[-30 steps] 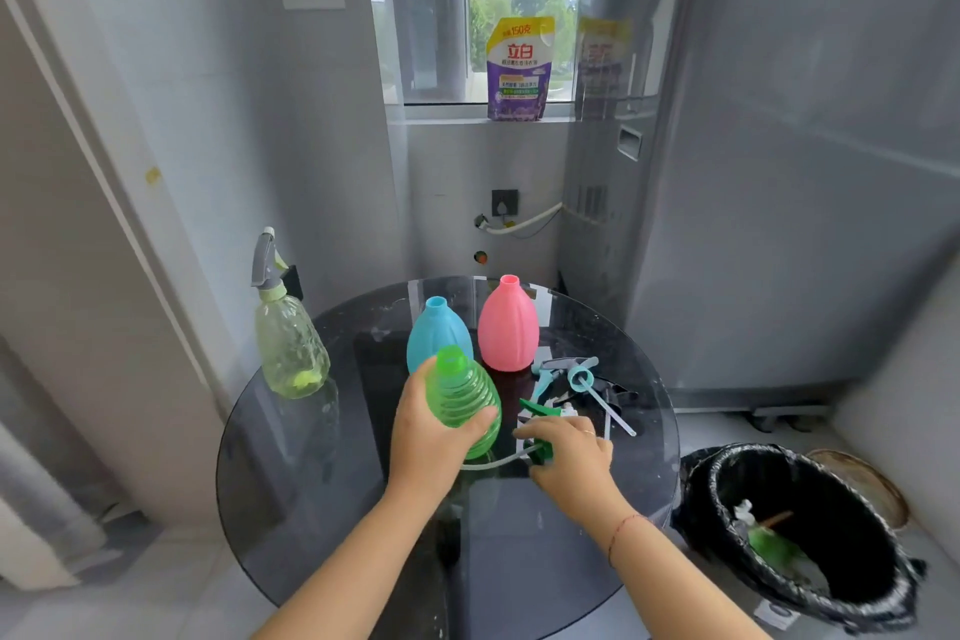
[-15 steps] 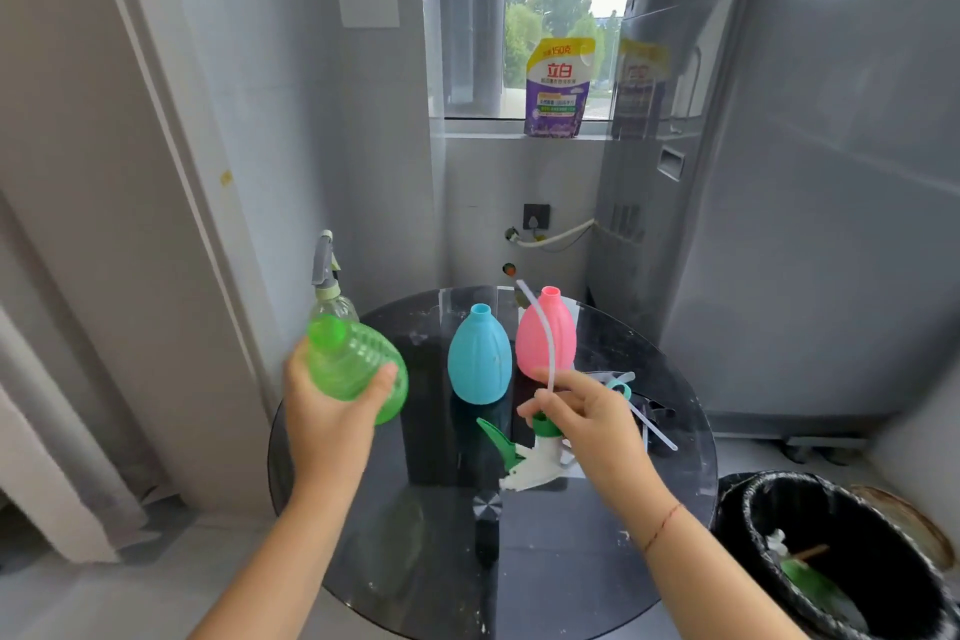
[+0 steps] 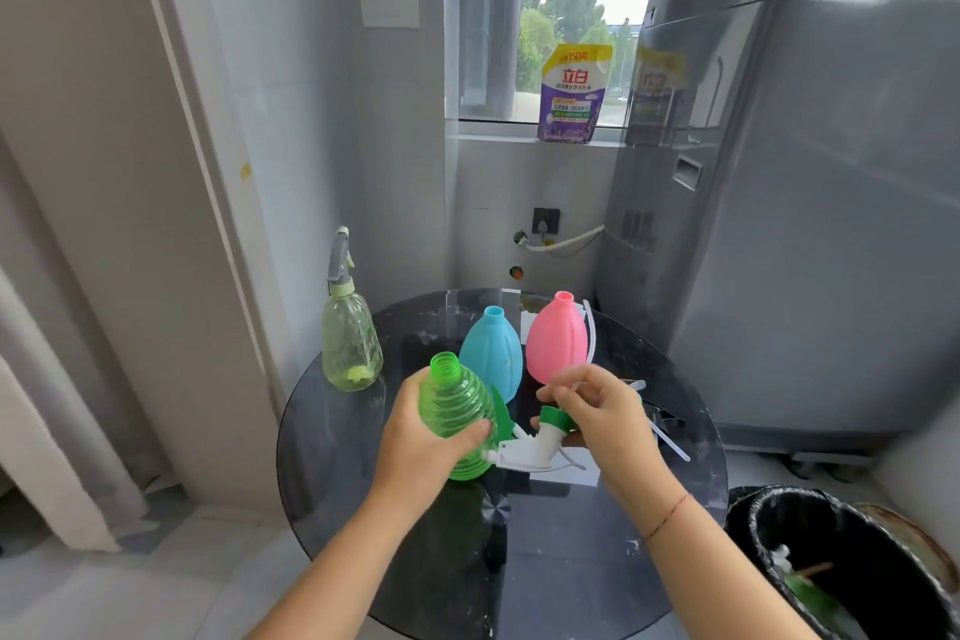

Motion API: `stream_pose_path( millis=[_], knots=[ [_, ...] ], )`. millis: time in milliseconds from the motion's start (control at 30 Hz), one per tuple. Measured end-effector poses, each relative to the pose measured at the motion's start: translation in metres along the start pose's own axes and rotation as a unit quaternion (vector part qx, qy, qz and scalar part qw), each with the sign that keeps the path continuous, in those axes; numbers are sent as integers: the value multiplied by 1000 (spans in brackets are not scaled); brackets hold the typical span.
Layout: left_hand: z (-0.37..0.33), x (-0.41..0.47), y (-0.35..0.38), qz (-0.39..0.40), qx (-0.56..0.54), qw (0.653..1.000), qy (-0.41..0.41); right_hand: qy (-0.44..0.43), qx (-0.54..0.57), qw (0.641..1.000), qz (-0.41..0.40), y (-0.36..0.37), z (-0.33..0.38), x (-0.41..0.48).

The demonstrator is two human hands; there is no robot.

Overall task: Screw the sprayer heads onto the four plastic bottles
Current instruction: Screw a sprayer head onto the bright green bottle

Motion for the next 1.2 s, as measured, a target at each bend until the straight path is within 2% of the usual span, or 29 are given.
stream_pose_path(
  millis=[133, 233, 333, 400, 467, 567, 900, 1200],
  knots=[
    [0, 2, -6, -21, -19, 999, -29, 59, 108, 992, 9, -1, -7, 3],
    [4, 3, -6, -30, -39, 997, -52, 33, 105, 994, 23, -1, -10, 4],
    [8, 0, 0, -19, -19, 999, -41, 31, 114, 993, -23, 2, -11, 2],
    [8, -3, 5, -9, 18, 1000, -16, 4, 69, 997, -40, 3, -5, 2],
    [7, -3, 9, -8, 69, 997, 16, -54, -32, 997, -37, 3, 3, 5],
    [1, -3, 11, -21, 135, 990, 45, -146, -144, 978, -48, 2, 23, 11],
    [-7, -3, 10, -20, 196, 977, 79, -212, -149, 964, -56, 6, 56, 21],
    [-6, -3, 12, -7, 165, 984, 67, -229, -199, 952, -29, 12, 47, 18]
  ],
)
Point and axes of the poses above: each hand's wrist, its own x-axis towards the middle knuckle, its own y-axis out of the palm, z = x × y, the point moved 1 cm from there along x, towards the middle knuckle, and after that the axes turned 12 degrees about -y, right-handed, at the moved point
